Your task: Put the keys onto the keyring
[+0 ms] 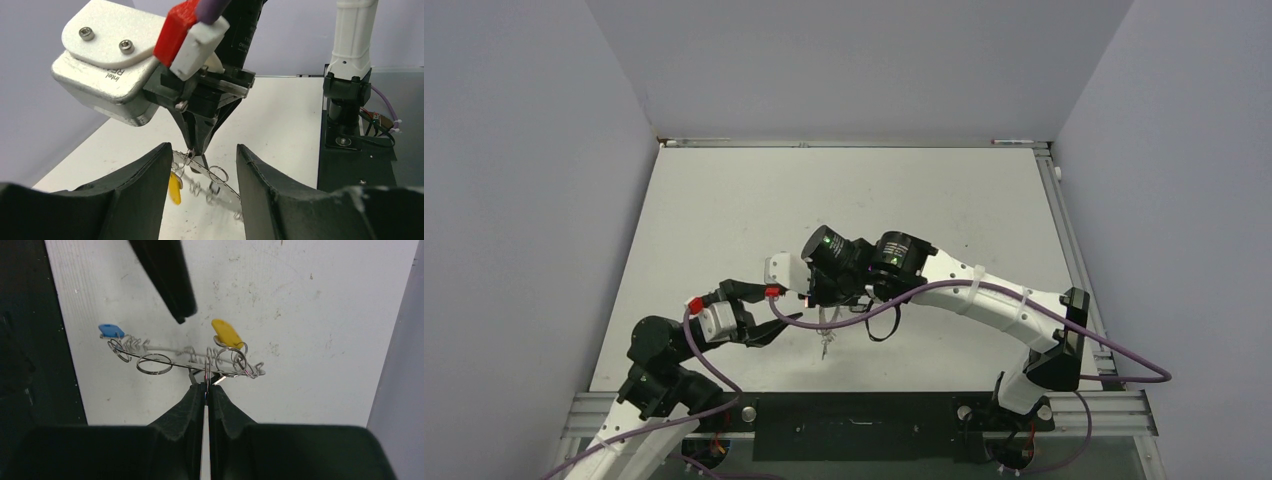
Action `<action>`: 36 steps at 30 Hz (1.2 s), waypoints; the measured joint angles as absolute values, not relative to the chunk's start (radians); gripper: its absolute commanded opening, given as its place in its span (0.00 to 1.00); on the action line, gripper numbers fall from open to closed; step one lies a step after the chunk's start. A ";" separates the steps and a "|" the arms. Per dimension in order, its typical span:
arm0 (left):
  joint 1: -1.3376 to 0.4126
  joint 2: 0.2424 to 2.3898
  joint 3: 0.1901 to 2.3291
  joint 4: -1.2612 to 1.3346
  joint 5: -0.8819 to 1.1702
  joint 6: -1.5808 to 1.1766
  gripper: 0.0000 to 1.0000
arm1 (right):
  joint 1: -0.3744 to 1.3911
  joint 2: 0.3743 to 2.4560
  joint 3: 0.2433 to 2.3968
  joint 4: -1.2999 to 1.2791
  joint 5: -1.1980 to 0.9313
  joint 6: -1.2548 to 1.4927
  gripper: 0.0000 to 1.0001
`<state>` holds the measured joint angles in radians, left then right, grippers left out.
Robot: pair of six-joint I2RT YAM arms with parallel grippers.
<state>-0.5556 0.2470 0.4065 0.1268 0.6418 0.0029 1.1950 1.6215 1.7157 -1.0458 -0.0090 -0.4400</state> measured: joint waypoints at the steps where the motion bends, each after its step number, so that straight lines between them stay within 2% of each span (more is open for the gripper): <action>1: -0.556 0.249 0.406 0.127 0.644 -0.001 0.46 | 1.200 1.618 1.716 -1.047 -0.015 -0.442 0.05; 16: -0.557 0.374 0.406 0.162 0.705 -0.048 0.25 | 1.298 1.591 1.739 -1.052 -0.060 -0.472 0.05; 29: -0.564 0.397 0.406 0.203 0.771 -0.093 0.23 | 1.307 1.591 1.755 -1.056 -0.056 -0.478 0.05; 36: -0.570 0.399 0.406 0.207 0.779 -0.097 0.16 | 1.312 1.591 1.758 -1.060 -0.048 -0.479 0.05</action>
<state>-0.5697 0.3992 0.4065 0.2073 0.7788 -0.0975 1.3125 1.5913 1.7580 -1.0599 -0.0483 -0.4786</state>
